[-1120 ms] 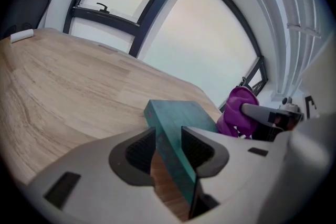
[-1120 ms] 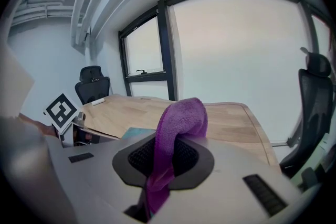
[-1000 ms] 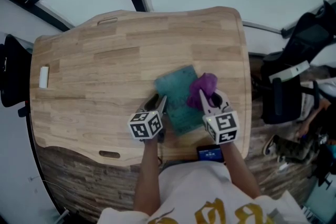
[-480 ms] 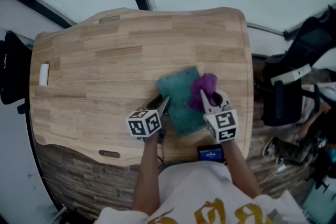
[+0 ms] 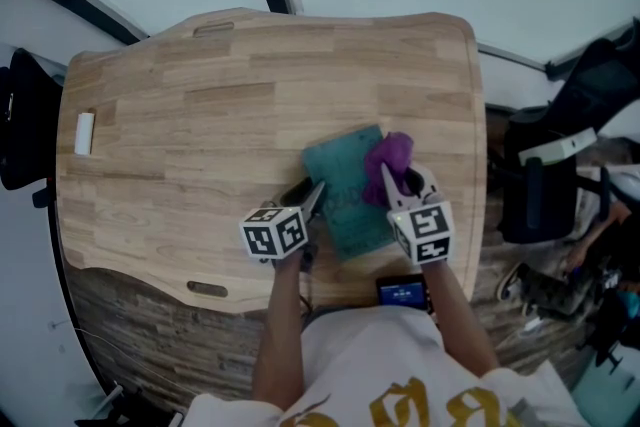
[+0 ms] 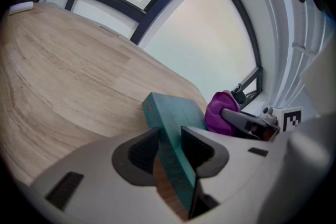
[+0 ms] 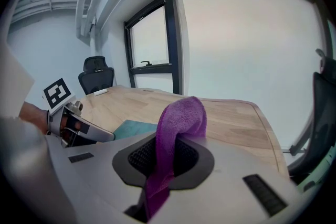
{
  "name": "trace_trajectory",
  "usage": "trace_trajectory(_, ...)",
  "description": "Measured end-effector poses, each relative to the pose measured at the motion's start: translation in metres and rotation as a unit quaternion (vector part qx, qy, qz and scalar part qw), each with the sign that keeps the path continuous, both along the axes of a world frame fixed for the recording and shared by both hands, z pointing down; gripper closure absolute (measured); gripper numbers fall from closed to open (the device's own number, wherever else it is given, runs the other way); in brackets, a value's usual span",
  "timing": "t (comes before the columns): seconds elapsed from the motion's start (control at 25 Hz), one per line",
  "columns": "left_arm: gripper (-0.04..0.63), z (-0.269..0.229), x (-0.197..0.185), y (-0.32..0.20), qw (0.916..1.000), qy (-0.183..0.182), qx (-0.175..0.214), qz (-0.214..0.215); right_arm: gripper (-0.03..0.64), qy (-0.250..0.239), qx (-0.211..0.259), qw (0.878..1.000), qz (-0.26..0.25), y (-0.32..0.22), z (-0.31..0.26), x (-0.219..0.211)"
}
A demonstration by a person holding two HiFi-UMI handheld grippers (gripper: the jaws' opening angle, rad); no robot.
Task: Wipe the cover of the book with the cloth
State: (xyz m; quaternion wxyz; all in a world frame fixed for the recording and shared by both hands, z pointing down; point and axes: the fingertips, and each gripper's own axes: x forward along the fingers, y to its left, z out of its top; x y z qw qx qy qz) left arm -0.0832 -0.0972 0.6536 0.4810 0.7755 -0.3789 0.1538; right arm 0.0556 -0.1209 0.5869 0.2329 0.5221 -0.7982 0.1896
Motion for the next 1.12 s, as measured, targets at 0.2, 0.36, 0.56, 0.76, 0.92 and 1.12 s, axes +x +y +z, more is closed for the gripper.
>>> trace_trajectory(0.2, 0.465, 0.000, 0.000, 0.000, 1.0000, 0.001, -0.001, -0.001, 0.584, 0.005, 0.000, 1.000, -0.002, -0.005, 0.002, 0.002)
trace_trajectory(0.36, 0.465, 0.001, 0.000, 0.000, 0.9999, 0.010, -0.004, -0.006, 0.584, 0.007, 0.000, 1.000, -0.009, -0.011, 0.003, 0.000)
trace_trajectory(0.56, 0.465, 0.001, 0.000, 0.001, 0.9998, 0.016, -0.007, -0.010, 0.584, 0.003, 0.015, 1.000, -0.007, -0.024, 0.000, 0.000)
trace_trajectory(0.76, 0.465, 0.001, 0.000, 0.001, 0.9997, 0.019, -0.010, -0.012, 0.584, 0.006, 0.015, 1.000, -0.010, -0.035, -0.002, -0.004)
trace_trajectory(0.92, 0.465, 0.001, 0.000, 0.000, 0.9997, 0.018, -0.009, -0.011, 0.584, 0.007, 0.016, 1.000, -0.013, -0.043, 0.000, -0.008)
trace_trajectory(1.12, 0.465, 0.001, 0.000, 0.001, 0.9997, 0.019, -0.011, -0.011, 0.584, 0.013, -0.006, 1.000, -0.025, -0.045, 0.014, -0.013)
